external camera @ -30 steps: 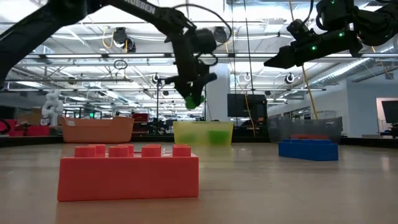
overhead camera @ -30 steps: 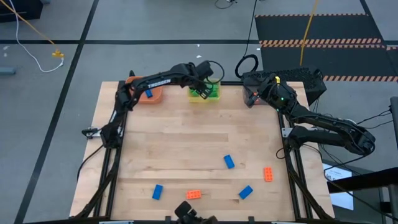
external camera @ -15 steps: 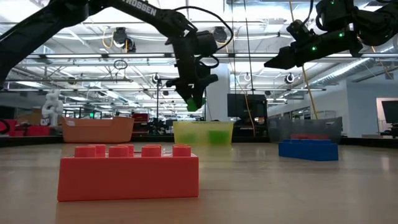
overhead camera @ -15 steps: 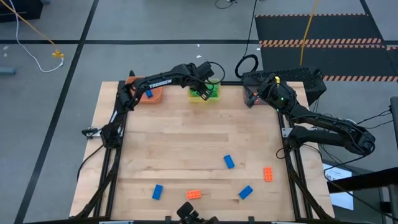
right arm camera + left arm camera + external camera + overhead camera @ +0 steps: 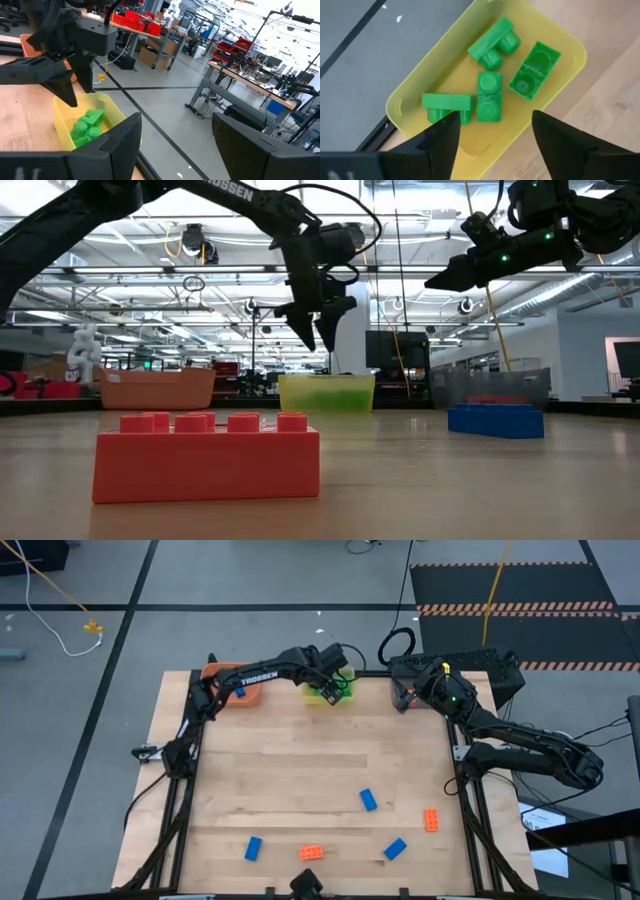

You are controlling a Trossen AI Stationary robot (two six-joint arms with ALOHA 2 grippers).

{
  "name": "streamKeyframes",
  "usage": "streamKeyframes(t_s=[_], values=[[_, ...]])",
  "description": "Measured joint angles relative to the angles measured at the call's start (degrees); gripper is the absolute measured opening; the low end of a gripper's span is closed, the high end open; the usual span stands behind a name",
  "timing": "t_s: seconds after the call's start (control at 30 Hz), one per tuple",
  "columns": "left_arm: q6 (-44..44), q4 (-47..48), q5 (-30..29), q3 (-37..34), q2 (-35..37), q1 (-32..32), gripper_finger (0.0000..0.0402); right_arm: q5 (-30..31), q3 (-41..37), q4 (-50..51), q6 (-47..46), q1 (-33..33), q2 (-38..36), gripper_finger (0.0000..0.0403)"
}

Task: Sort & place blocks by color
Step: Put the blue game piece into the orange bin

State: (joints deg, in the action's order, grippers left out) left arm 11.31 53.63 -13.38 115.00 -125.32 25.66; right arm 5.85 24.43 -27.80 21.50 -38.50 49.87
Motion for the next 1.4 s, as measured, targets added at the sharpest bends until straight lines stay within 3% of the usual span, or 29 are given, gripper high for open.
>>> streamKeyframes(t_s=[0.3,0.57,0.77,0.93,1.13,1.23,1.4], values=[[-3.3,3.4,4.4,0.1,1.8,-4.2,0.0274,0.0,0.0,0.3,0.4,0.0,0.0,0.0235],[-3.7,10.3,5.8,0.2,3.6,-15.1,0.0254,0.1,0.0,0.5,0.7,-0.1,0.0,0.0235],[2.7,15.0,3.0,-0.1,3.7,-23.9,0.0236,0.1,0.0,1.3,-5.4,0.0,0.0,0.0235],[4.3,7.5,-1.9,-0.4,4.8,-29.1,0.0212,-1.8,0.0,2.7,-13.3,0.0,0.0,0.0235],[2.1,-9.0,-1.6,-2.8,7.2,-30.7,0.0178,-6.4,0.0,6.0,-14.8,0.1,-0.2,0.0235],[1.1,-19.5,2.3,-8.5,9.2,-30.4,0.0166,-7.4,0.0,7.7,-14.8,0.3,-0.8,0.0235],[1.6,-41.7,8.4,-24.4,13.7,-29.0,0.0157,-7.6,0.0,10.8,-14.7,0.4,-1.9,0.0235]])
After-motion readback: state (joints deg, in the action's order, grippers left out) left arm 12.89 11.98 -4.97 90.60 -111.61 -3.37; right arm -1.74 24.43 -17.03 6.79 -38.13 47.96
